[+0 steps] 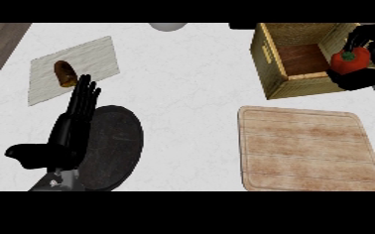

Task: Pick the bell pepper from the cutting board and place it in the basket

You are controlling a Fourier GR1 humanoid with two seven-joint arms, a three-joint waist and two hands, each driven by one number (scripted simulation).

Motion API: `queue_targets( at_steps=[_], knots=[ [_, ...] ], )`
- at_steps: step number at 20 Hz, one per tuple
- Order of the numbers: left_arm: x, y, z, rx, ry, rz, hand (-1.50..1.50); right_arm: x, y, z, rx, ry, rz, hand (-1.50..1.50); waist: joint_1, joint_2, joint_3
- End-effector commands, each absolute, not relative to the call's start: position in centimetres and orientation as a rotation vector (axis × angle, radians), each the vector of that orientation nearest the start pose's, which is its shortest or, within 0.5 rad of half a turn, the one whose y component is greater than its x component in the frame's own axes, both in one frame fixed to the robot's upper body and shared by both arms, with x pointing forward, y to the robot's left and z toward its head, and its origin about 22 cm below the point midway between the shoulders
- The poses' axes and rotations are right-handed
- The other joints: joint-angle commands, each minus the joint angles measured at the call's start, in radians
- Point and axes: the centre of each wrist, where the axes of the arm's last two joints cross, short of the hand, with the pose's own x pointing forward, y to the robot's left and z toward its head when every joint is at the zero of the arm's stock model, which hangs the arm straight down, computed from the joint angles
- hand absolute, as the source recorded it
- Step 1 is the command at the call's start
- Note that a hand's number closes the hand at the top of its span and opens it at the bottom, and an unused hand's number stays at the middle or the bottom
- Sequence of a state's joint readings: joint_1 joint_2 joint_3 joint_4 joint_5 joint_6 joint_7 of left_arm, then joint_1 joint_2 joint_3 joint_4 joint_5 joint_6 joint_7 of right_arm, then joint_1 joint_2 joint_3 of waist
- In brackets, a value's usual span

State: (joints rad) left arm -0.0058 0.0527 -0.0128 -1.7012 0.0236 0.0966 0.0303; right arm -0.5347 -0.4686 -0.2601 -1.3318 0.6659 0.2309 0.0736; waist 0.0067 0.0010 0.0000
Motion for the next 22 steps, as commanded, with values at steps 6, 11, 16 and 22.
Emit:
queue_targets(
  at_steps=[6,11,16,22],
  knots=[
    [23.2,23.5,4.2,0.093,-1.668,0.056,0.0,35.3,-36.7,14.9,-0.918,-1.433,0.593,1.5,-0.002,-0.002,0.0],
    [24.5,22.6,2.4,0.085,-1.676,0.045,0.0,35.9,-38.9,11.5,-0.881,-1.448,0.667,-1.5,-0.001,0.0,0.0],
    [24.7,24.5,4.7,0.084,-1.674,0.04,0.0,36.6,-38.2,11.7,-0.855,-1.549,0.573,-1.5,0.001,-0.001,0.0],
    [24.1,24.3,3.6,0.094,-1.674,0.05,0.0,36.4,-39.9,15.2,-0.924,-1.732,0.436,-1.5,0.0,-0.001,0.0]
  ],
)
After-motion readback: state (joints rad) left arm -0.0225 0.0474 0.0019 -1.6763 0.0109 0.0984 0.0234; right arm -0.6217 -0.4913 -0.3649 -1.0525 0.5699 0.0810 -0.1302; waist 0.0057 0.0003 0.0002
